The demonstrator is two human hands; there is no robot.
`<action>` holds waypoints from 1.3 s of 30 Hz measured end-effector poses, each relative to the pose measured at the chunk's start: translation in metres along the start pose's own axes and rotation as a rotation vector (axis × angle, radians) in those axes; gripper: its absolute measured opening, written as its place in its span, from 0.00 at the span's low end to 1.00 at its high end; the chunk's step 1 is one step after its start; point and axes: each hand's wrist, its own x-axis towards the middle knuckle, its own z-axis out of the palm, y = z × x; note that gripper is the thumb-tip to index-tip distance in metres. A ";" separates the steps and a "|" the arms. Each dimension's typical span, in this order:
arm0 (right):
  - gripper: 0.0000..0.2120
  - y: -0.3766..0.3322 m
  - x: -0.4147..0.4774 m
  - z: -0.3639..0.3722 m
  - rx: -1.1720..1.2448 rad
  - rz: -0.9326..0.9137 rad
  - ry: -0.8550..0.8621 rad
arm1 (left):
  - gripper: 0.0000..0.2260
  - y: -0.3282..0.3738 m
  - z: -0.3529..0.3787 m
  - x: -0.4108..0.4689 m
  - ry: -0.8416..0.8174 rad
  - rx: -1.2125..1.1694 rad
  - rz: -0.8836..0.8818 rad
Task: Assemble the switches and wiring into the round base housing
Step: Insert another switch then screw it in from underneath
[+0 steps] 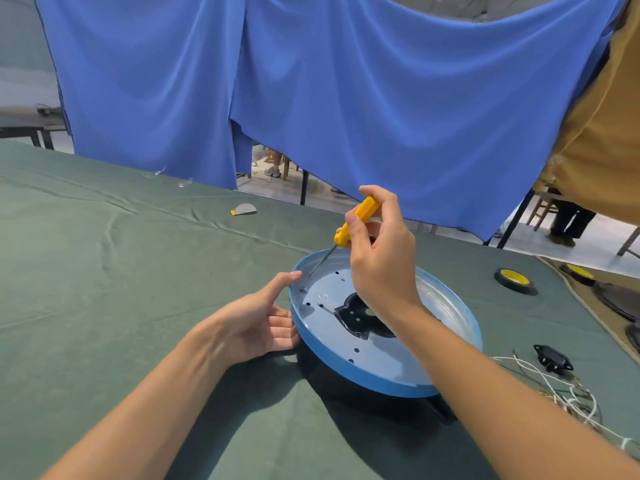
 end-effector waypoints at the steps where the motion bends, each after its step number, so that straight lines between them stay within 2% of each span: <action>1: 0.12 0.000 0.000 0.006 0.001 -0.013 0.003 | 0.40 -0.001 0.000 -0.001 -0.006 -0.007 0.003; 6: 0.13 0.003 -0.004 0.017 -0.036 -0.063 -0.003 | 0.43 -0.001 -0.001 -0.002 -0.017 -0.023 0.007; 18: 0.14 0.007 -0.004 0.013 -0.044 -0.005 -0.075 | 0.44 -0.001 -0.003 -0.003 -0.034 -0.020 0.004; 22: 0.12 0.005 0.005 0.009 -0.038 0.008 -0.192 | 0.43 -0.001 -0.002 -0.003 -0.027 -0.029 -0.003; 30: 0.08 -0.005 0.042 -0.001 -0.024 0.020 -0.602 | 0.43 0.000 -0.002 -0.003 -0.019 -0.041 -0.012; 34: 0.08 -0.012 0.051 0.001 -0.024 0.043 -0.681 | 0.42 0.001 -0.001 -0.007 -0.019 -0.018 -0.020; 39: 0.07 -0.015 0.052 -0.005 0.012 0.104 -0.688 | 0.39 0.004 -0.002 -0.015 -0.039 0.069 -0.054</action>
